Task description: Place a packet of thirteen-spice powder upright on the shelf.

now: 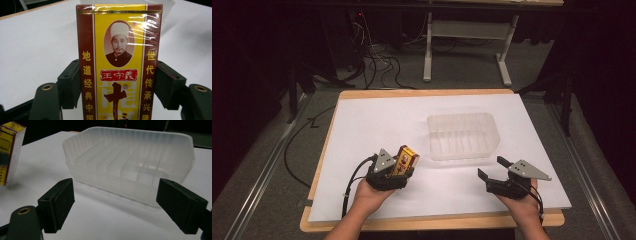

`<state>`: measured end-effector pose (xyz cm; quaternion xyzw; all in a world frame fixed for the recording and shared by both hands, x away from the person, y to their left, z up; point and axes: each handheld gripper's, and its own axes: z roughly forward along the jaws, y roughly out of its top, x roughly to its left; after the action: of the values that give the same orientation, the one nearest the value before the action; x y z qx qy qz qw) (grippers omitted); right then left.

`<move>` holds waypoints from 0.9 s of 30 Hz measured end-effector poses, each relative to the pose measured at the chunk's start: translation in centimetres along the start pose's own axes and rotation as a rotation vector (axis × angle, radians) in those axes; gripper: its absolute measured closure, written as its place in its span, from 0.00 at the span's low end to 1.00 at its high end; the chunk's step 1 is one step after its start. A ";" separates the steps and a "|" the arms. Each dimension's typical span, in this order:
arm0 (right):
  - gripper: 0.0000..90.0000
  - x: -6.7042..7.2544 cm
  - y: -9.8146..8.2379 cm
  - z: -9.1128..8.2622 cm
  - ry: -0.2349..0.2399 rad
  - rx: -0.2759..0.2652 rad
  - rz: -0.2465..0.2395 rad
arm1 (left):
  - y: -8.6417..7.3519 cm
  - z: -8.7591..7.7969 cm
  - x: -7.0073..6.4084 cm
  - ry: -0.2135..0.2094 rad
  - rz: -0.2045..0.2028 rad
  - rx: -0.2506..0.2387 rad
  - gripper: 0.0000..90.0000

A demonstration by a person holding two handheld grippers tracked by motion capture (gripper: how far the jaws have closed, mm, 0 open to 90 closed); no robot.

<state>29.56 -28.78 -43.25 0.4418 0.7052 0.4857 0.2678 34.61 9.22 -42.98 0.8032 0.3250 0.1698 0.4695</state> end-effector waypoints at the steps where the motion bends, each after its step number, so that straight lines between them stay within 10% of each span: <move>1: 0.17 0.2 0.1 0.1 0.005 -0.001 0.001 | 0.1 0.0 -0.2 -0.004 0.004 -0.003 0.36; 27: 0.12 5.0 5.1 3.0 0.164 -0.065 0.048 | 2.5 2.5 -5.1 -0.064 0.080 -0.061 0.36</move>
<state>31.47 -22.34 -39.48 0.4084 0.6979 0.5489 0.2116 33.18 3.26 -41.88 0.8059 0.2721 0.1725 0.4967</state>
